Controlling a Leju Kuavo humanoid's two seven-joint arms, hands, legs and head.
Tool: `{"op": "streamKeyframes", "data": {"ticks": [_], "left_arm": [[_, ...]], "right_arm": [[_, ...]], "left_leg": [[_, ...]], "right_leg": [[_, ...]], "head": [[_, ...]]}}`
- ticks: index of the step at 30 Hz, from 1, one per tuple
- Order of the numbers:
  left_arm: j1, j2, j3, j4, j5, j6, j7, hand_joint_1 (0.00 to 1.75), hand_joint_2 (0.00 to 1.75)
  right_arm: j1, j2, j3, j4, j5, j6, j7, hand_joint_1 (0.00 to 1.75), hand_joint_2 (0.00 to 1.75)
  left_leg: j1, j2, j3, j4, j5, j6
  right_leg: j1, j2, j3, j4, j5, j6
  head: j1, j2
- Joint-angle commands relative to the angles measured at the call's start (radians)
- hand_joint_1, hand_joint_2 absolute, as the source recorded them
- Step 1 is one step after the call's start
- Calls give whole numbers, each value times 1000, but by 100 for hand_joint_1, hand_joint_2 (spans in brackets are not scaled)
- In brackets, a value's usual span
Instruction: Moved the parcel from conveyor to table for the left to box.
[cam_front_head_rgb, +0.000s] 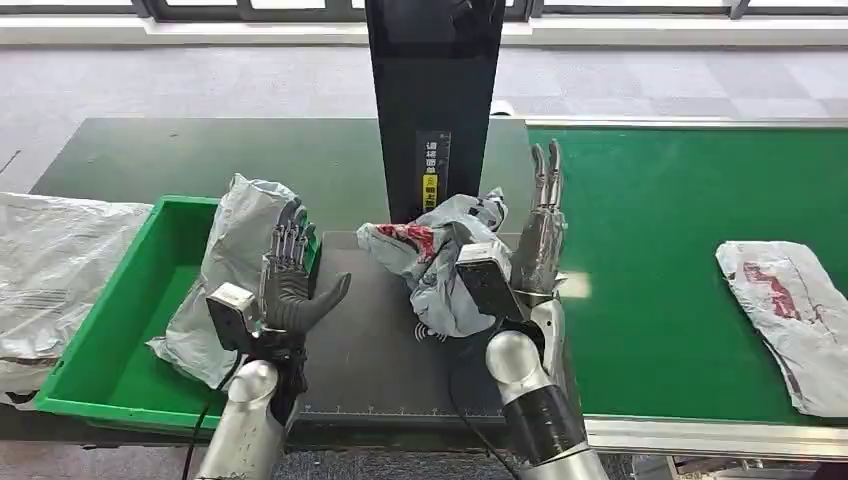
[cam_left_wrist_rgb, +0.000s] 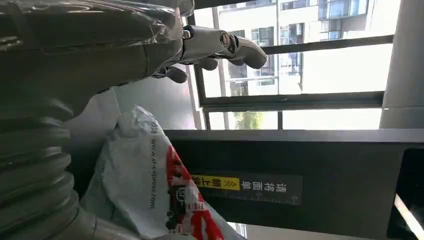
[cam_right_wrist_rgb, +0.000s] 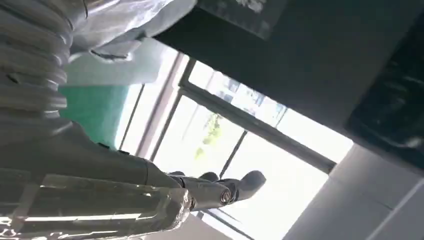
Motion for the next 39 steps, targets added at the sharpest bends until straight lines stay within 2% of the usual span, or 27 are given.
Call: {"op": "streamKeyframes", "data": {"ticks": [1,15,21,23,26,29,31,34,38,39], "left_arm": [[30,10,12,-3,-3,7,3,0,175],[33,9,7,-5,-8,8,3,0,175],[33,12,-15,-11,-27,45,3,0,175],[33,12,-45,-43,-42,69,3,0,175],[26,5,-96,-53,-68,86,3,0,175],[13,4,-155,-53,-118,126,3,0,175],[-2,1,-206,-67,-139,140,3,0,175],[-63,-6,-287,-34,-221,130,3,0,175],[-158,-22,-359,101,-319,109,16,0,175],[-179,-22,-370,135,-325,126,26,0,175]], "right_arm": [[60,11,-7,-108,19,-27,9,0,175],[63,11,0,-117,6,-36,1,0,175],[116,11,9,-231,14,-78,-40,0,175],[143,11,8,-300,-3,-78,-73,0,175],[140,11,28,-282,1,-78,-44,0,175],[140,11,13,-281,-17,-78,-67,0,175],[170,11,-26,-369,-7,-78,-100,0,175],[212,11,-58,-495,-20,-78,-124,0,175],[239,11,-79,-571,-48,-78,-124,0,175],[241,11,-86,-581,-52,-78,-124,0,175]], "left_leg": [[0,0,3,-2,0,-1],[0,1,4,-2,0,-1],[0,0,4,-3,0,-1],[0,-1,5,-3,-1,-1],[0,-1,3,-2,0,-1],[0,-2,5,-3,0,-1],[1,-3,4,-2,0,-1],[1,-9,2,-1,0,-1],[0,-10,2,0,1,-1],[0,-7,1,0,1,0]], "right_leg": [[0,0,3,-2,-1,0],[0,0,4,-2,0,0],[0,-1,4,-2,-1,0],[0,-2,5,-3,-1,0],[0,-2,3,-2,-1,0],[1,-3,5,-3,-1,0],[1,-4,5,-3,-1,0],[1,-9,4,-2,-3,0],[1,-11,5,-2,-3,0],[0,-7,2,-1,-1,0]], "head": [[0,0],[0,0],[0,0],[0,0],[0,0],[0,0],[0,0],[0,0],[0,0],[0,0]]}}
